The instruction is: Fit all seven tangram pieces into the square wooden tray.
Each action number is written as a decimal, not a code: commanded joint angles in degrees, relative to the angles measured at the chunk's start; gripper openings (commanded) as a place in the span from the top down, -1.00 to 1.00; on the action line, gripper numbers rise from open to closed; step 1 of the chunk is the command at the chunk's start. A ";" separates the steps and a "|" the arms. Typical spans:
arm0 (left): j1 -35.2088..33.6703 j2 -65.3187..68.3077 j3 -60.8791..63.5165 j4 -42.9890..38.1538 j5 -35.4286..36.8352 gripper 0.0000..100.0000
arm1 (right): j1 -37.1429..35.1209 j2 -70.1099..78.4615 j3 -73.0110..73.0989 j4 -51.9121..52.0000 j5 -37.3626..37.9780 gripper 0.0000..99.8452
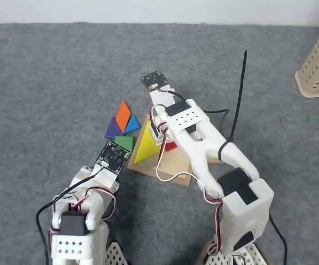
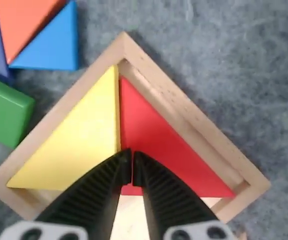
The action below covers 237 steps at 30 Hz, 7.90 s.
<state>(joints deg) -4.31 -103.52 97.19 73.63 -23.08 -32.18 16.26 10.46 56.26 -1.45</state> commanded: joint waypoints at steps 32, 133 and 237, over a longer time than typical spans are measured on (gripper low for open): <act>-0.26 -1.23 -0.66 -0.09 0.62 0.76 | 7.69 3.56 -6.51 0.22 4.40 0.73; -4.84 115.08 -106.07 12.48 6.77 0.67 | 28.26 -55.87 50.20 4.97 13.63 0.98; 34.90 116.40 -88.92 0.09 14.51 0.98 | 28.44 -55.16 54.86 -0.66 13.10 0.99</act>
<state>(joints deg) 30.15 9.54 11.74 75.65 -13.23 -3.69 -39.38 65.67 56.18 10.77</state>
